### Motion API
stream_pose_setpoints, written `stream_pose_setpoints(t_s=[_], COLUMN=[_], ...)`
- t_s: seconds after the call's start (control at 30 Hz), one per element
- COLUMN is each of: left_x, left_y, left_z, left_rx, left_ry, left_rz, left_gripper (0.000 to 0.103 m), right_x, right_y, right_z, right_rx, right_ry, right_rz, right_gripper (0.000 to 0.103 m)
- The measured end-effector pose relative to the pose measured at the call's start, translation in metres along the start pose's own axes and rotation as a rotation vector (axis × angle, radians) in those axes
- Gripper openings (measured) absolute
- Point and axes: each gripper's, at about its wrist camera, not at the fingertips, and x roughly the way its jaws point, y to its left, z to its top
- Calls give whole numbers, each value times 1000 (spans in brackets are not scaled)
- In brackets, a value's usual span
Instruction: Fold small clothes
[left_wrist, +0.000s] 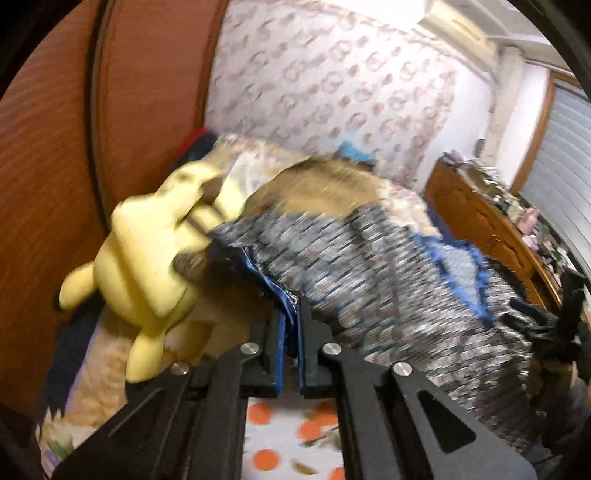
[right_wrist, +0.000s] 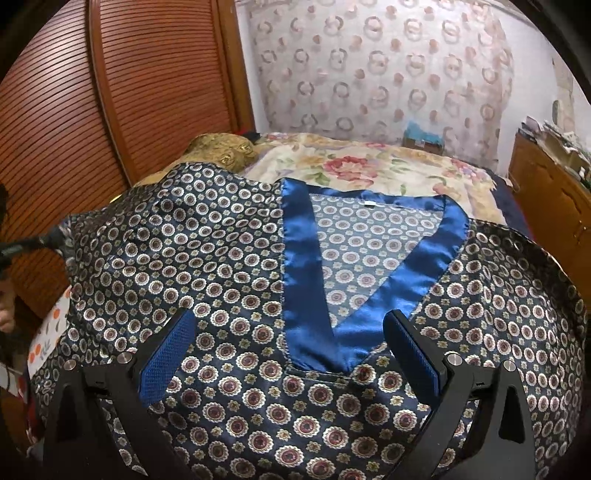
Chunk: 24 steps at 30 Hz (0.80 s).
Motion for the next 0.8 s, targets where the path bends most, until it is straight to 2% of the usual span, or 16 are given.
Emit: stream_pose_setpoints(t_s=[0.2, 0.33, 0.4, 0.53, 0.63, 0.7, 0.73, 0.77, 0.8], left_x=[0, 15, 21, 37, 42, 40, 41, 40, 39], left_y=[-64, -116, -133, -153, -156, -150, -148, -144, -140], left_z=[35, 43, 41, 32, 26, 25, 25, 25, 25], left_rx=[129, 211, 237, 280, 282, 271, 267, 260, 250], left_ry=[-35, -16, 1, 56, 96, 95, 95, 95, 93], left_rz=[-127, -210, -228, -211, -203, -180, -169, -157, -152], left_gripper=[1, 1, 1, 4, 5, 7, 14, 29, 36], right_x=[-12, -23, -27, -34, -33, -31, -30, -28, -27], right_y=[-10, -20, -24, -34, -37, -38, -37, -37, -35], right_z=[-1, -4, -6, -9, -10, -10, -8, -7, -5], right_rx=[27, 48, 58, 79, 81, 80, 79, 77, 74], right_ry=[-26, -38, -43, -40, -29, -23, -21, -19, -17], right_rz=[-22, -41, -50, -66, -68, -64, -59, -54, -48], right_gripper=[103, 103, 103, 103, 103, 103, 103, 103, 103])
